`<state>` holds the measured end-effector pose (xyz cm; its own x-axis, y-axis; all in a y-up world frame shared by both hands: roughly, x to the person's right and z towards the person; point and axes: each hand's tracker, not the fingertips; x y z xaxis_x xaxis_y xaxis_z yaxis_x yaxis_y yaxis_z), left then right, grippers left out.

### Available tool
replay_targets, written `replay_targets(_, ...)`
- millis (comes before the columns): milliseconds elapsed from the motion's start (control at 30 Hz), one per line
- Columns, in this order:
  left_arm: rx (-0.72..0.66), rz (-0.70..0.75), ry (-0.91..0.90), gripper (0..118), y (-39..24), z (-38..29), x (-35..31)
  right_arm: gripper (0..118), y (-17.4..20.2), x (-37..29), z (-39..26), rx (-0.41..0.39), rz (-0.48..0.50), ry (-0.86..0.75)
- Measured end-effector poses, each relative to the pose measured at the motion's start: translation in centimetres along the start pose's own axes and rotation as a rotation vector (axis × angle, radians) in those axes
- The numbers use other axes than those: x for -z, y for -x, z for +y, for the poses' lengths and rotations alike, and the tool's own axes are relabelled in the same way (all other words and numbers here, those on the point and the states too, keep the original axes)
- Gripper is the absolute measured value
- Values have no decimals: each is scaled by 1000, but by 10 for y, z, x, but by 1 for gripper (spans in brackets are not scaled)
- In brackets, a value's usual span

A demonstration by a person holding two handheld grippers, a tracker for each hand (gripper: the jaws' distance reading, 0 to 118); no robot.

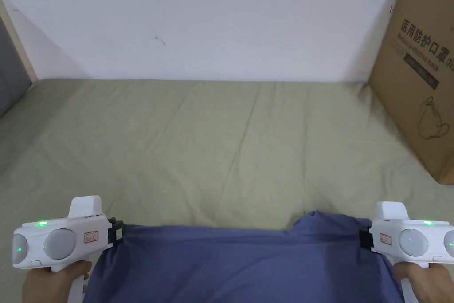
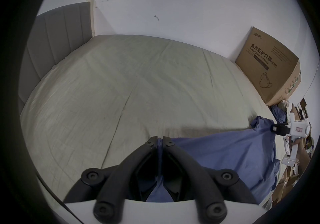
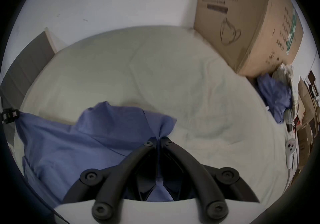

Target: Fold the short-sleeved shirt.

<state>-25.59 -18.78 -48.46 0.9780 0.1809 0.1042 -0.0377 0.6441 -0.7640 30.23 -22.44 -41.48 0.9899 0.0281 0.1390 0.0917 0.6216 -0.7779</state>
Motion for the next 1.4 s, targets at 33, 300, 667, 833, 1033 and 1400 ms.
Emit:
replay_targets(33,-2,2,-3,2,0,-2,-4,1,-1,-13,-2,6,19,-18)
replay_targets(300,-3,36,-28,2,5,-25,-56,1,-13,-149,-48,69,157,-221)
replay_targets(667,-1,31,0,2,10,-113,-125,1,-23,-221,-156,104,199,-219)
replay_targets(833,18,46,64,2,24,-162,-115,1,-25,-205,-205,155,175,-115)
replay_targets(1033,5,65,127,2,33,-204,-106,1,-27,-170,-246,219,127,-2)
replay_targets(1400,46,74,90,96,20,-199,-132,65,-13,-189,-235,252,34,-33)
